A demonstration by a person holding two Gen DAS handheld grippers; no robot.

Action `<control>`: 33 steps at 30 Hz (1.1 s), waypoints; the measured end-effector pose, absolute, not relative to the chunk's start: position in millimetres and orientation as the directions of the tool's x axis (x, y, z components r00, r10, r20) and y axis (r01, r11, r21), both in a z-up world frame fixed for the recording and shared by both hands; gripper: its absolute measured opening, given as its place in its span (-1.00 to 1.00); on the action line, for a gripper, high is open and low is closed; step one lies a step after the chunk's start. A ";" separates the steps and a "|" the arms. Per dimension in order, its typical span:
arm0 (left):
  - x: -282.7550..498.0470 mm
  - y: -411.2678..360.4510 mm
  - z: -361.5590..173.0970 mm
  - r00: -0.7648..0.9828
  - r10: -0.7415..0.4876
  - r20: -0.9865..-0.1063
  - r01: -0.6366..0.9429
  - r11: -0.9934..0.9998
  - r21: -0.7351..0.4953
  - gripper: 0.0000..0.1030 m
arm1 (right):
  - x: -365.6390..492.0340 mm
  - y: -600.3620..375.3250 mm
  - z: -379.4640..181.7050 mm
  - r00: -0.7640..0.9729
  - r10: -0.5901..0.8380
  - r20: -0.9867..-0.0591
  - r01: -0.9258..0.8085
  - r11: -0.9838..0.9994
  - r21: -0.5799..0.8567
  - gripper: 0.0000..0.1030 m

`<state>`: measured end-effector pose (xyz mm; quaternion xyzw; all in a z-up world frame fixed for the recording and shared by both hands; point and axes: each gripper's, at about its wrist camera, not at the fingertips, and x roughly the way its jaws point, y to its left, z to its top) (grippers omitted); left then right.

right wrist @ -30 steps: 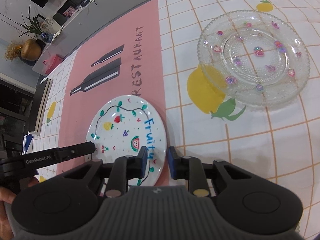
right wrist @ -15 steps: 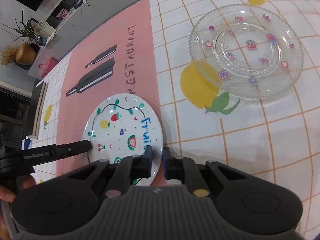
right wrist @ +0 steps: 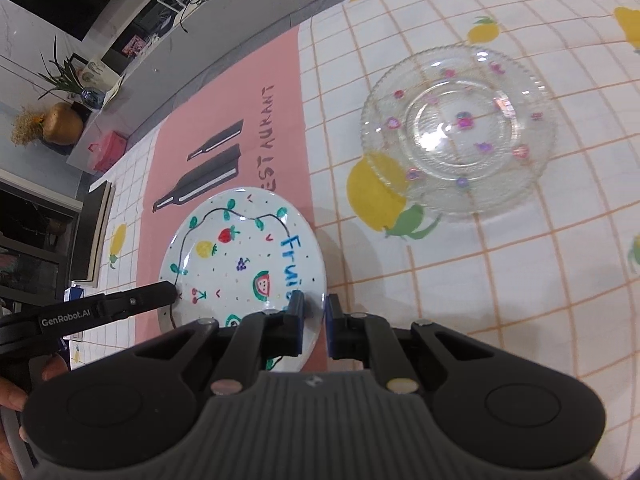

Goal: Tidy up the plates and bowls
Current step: 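Lift and carry the 'Fruity' plate with both grippers toward the glass plate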

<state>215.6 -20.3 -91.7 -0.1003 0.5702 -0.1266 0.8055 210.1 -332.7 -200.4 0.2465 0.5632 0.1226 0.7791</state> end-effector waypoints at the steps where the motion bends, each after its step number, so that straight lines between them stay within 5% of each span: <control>1: 213.5 -23.9 -89.6 0.318 -0.321 -0.892 0.091 0.947 -0.309 -0.76 | 206.7 -337.7 -198.5 0.339 0.469 -0.816 0.089 0.847 0.524 -0.83; 21: 142.1 -124.0 -87.8 0.228 -0.339 -0.913 0.162 0.938 -0.307 -0.79 | 121.0 -433.4 -191.5 0.316 0.405 -0.858 0.175 0.864 0.472 -0.84; 33: 119.5 -150.0 -116.0 0.153 -0.249 -0.956 0.201 0.955 -0.217 -0.75 | 97.1 -433.6 -211.5 0.216 0.353 -0.910 0.164 0.906 0.390 -0.84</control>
